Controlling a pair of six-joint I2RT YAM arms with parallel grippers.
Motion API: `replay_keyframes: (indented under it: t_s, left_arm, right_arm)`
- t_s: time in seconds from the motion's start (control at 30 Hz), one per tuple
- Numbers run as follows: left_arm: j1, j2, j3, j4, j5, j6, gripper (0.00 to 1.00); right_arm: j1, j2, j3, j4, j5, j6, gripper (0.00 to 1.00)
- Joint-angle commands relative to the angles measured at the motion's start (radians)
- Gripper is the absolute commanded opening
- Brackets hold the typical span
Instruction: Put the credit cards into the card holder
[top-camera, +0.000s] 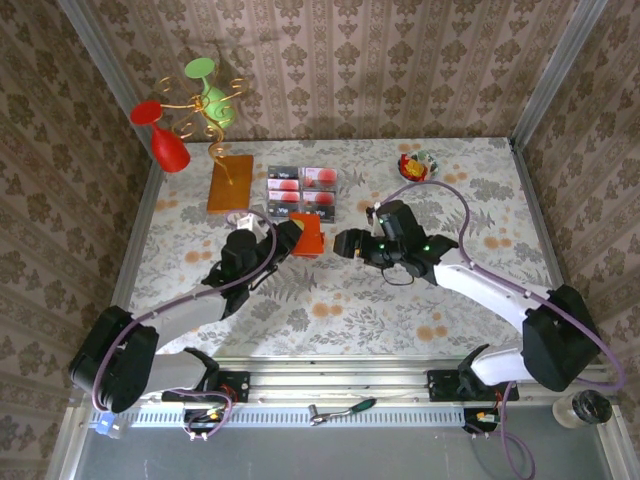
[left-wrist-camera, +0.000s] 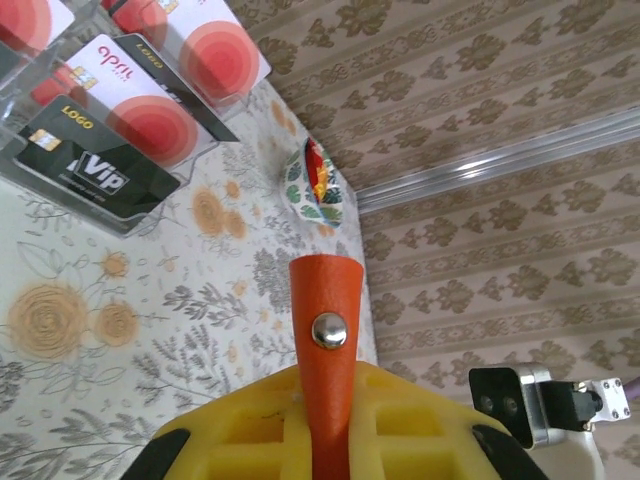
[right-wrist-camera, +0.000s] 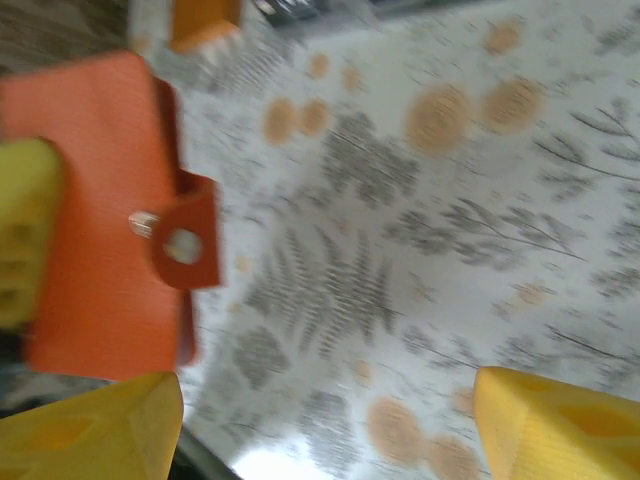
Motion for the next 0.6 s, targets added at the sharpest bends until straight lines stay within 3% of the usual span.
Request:
replay_keyframes:
  t_s: [0.0,0.23,0.57]
  left_arm:
    - [0.002,0.005,0.002,0.103,0.009,-0.063,0.0]
    - [0.002,0.065,-0.009,0.227,0.001,-0.143,0.0]
    - [0.002,0.106,-0.025,0.351,-0.017,-0.211,0.0]
  right_arm:
    - [0.001,0.014,0.052,0.141,-0.108,0.079,0.8]
    - [0.01,0.138,0.109,0.284,-0.152,0.162,0.79]
    - [-0.046,0.177,0.003,0.426,-0.11,0.192,0.49]
